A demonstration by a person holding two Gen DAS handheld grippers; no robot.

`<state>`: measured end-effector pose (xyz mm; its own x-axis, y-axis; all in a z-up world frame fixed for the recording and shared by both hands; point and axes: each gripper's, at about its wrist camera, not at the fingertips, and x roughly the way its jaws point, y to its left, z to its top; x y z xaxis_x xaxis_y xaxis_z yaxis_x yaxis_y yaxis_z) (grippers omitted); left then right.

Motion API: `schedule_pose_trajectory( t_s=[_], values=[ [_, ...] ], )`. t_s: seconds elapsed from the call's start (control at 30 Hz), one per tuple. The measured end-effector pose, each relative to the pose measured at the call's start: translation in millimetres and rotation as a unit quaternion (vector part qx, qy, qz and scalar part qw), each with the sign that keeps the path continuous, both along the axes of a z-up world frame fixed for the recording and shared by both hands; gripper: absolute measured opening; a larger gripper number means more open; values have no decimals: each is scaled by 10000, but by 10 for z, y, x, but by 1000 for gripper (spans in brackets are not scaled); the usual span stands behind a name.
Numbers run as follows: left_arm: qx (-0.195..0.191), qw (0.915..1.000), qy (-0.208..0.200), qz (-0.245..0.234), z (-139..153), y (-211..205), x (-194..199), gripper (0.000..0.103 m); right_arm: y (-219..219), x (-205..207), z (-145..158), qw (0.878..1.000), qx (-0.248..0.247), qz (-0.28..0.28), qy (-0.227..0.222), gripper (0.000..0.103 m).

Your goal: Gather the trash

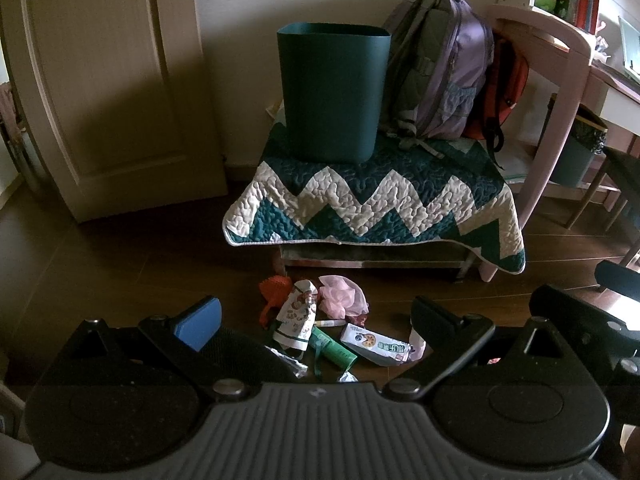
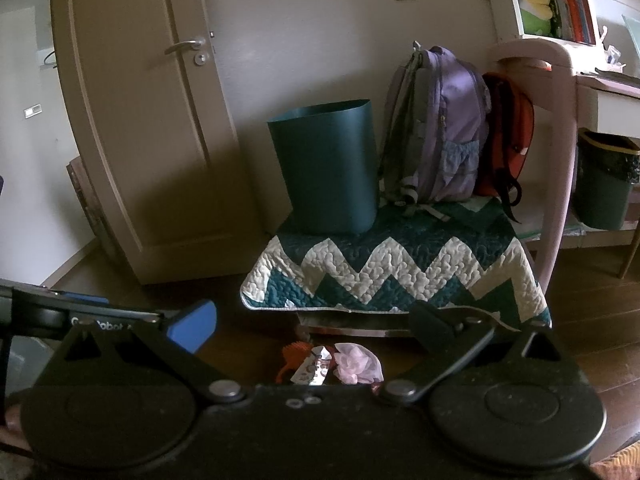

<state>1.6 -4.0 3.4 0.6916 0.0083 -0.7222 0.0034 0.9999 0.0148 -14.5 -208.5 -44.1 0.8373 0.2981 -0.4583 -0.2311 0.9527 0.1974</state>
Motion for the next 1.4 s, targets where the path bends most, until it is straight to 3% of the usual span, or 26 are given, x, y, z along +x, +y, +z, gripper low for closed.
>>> schedule_pose_trajectory(
  t_s=[0.73, 1.4],
  values=[
    [-11, 9994, -258, -238, 63, -81, -54, 102, -38, -71, 56, 9992, -70, -245, -300, 103],
    [-85, 9987, -401, -318, 73, -101, -101, 102, -73, -18, 61, 9989, -56, -443, -108, 103]
  ],
)
